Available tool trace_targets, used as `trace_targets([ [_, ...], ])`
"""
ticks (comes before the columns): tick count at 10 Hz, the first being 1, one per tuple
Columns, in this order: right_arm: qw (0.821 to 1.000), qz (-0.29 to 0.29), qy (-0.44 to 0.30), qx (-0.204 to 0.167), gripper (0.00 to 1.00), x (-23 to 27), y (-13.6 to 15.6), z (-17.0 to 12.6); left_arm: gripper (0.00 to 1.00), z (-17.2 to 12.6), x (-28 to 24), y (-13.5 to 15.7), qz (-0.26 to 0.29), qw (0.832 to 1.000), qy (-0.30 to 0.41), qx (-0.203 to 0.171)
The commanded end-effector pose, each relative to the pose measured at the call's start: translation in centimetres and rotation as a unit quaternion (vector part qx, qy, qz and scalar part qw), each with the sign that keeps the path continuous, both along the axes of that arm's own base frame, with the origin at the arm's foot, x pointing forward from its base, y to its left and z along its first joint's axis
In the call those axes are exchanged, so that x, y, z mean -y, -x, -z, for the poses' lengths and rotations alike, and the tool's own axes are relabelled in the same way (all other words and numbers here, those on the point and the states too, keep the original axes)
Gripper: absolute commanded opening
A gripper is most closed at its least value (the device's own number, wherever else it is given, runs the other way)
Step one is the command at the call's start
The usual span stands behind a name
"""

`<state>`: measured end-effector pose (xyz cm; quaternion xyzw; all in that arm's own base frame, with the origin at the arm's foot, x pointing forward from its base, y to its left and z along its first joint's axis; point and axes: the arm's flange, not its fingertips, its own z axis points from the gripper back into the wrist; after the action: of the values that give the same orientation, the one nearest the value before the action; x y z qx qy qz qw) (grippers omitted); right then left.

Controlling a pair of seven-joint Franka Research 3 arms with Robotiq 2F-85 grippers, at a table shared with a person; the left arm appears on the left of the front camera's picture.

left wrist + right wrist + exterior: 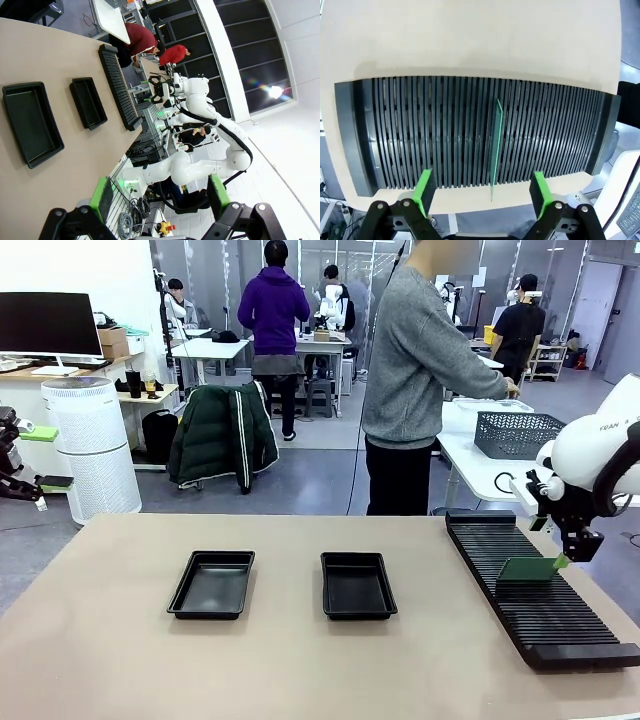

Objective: Inspect and transfer BCBs to ESD trays.
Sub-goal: Pick up the Blank PCB from the PCB Rack and place it in the left ESD tray.

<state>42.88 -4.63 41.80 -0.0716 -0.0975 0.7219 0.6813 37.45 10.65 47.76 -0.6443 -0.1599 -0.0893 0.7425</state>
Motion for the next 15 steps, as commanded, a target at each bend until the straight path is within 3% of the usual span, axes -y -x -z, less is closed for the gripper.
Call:
trace_targets([
  [1,1.000,0.005,0.019,0.015,1.00,-0.5,-0.1,1.2,1.00,-0.1,0.0,0.0,0.000,1.000,0.001,0.001],
  [13,0.999,0.020,-0.028,0.039,1.00,1.1,-0.1,5.1,1.00,-0.1,0.0,0.0,0.000,1.000,0.001,0.001],
  [15,0.998,0.018,-0.034,0.046,0.91,1.0,-0.1,5.1,1.00,-0.1,0.0,0.0,0.000,1.000,0.001,0.001],
])
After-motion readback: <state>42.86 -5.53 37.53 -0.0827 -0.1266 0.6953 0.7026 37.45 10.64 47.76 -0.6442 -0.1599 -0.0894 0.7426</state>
